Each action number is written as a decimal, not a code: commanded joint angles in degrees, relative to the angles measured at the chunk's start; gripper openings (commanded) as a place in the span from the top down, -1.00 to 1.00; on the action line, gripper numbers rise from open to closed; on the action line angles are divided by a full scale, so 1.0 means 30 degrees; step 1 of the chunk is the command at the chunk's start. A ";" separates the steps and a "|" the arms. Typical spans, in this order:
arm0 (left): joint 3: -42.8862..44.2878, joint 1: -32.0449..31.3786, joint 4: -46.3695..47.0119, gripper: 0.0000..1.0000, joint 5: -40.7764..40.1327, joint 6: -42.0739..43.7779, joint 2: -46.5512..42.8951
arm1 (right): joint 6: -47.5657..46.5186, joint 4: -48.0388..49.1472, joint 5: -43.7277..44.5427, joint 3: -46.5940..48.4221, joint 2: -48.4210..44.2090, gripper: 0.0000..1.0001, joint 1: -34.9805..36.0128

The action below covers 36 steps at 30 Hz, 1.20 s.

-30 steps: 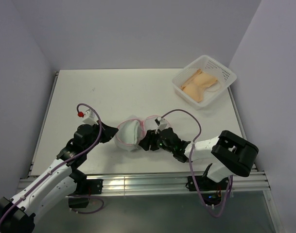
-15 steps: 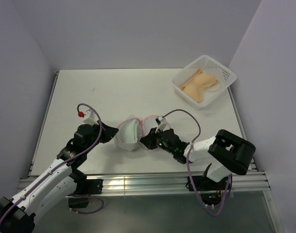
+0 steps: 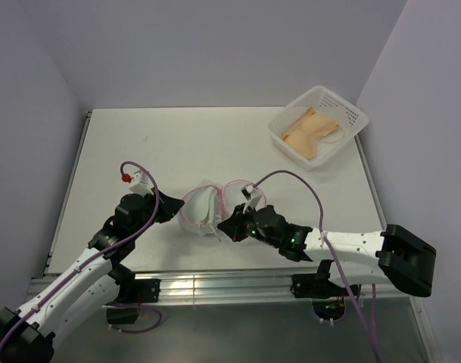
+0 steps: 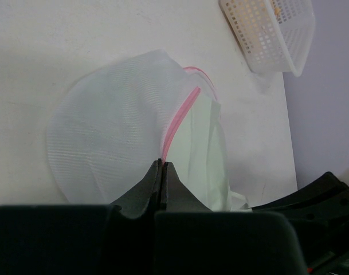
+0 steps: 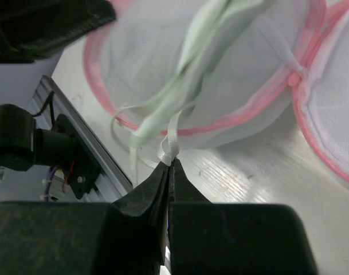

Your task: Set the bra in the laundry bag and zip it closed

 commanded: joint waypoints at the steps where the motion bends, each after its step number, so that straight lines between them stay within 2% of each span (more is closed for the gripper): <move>1: 0.0422 0.0052 0.0459 0.99 0.0165 0.0573 -0.0046 | -0.1065 -0.2774 0.1205 0.2655 -0.0809 1.00 0.0156; 6: 0.0511 0.0081 0.0283 1.00 0.0194 0.0779 -0.0045 | -0.2094 -0.4326 0.2260 0.6084 0.1120 1.00 0.0127; 15: 0.0482 0.0081 0.0399 1.00 0.0281 0.1043 -0.0162 | -0.1803 -0.4886 0.4337 0.9750 0.6189 1.00 0.0127; 20: 0.0452 0.0081 0.0605 0.99 0.0253 0.0926 -0.0426 | -0.1393 -0.5501 0.3844 1.0897 0.8531 1.00 0.0506; 24: 0.0365 0.0052 0.0926 1.00 0.0194 0.0779 -0.0573 | -0.1714 -0.7543 0.3317 1.1949 0.9911 1.00 0.1327; 26: 0.0335 0.0052 0.1073 1.00 0.0194 0.0662 -0.0602 | -0.2182 -0.8340 0.3520 1.2595 0.9915 0.89 0.1562; 27: 0.0335 0.0052 0.1045 1.00 0.0194 0.0633 -0.0602 | -0.2299 -0.9098 0.3609 1.2742 0.9652 0.63 0.1562; 29: 0.0248 0.0081 0.0957 1.00 0.0194 0.0662 -0.0719 | -0.3028 -0.9688 0.3814 1.2830 0.8457 0.26 0.1504; 30: 0.0189 0.0052 0.0956 1.00 0.0165 0.0633 -0.0748 | -0.3236 -1.0677 0.4134 1.3179 0.8014 -0.08 0.1504; 31: 0.0189 0.0081 0.0927 1.00 0.0193 0.0691 -0.0778 | -0.3702 -1.1093 0.4311 1.3357 0.7574 -0.24 0.1504; 33: 0.0160 0.0052 0.0869 0.99 0.0193 0.0691 -0.0807 | -0.4115 -1.2146 0.4226 1.3679 0.6168 -0.49 0.1387; 35: 0.0159 0.0081 0.0868 1.00 0.0194 0.0720 -0.0807 | -0.4380 -1.2677 0.3759 1.3768 0.4912 -0.60 0.0979; 36: 0.0159 0.0052 0.0868 1.00 0.0194 0.0721 -0.0807 | -0.4439 -1.2854 0.3408 1.3710 0.4498 -0.72 0.0773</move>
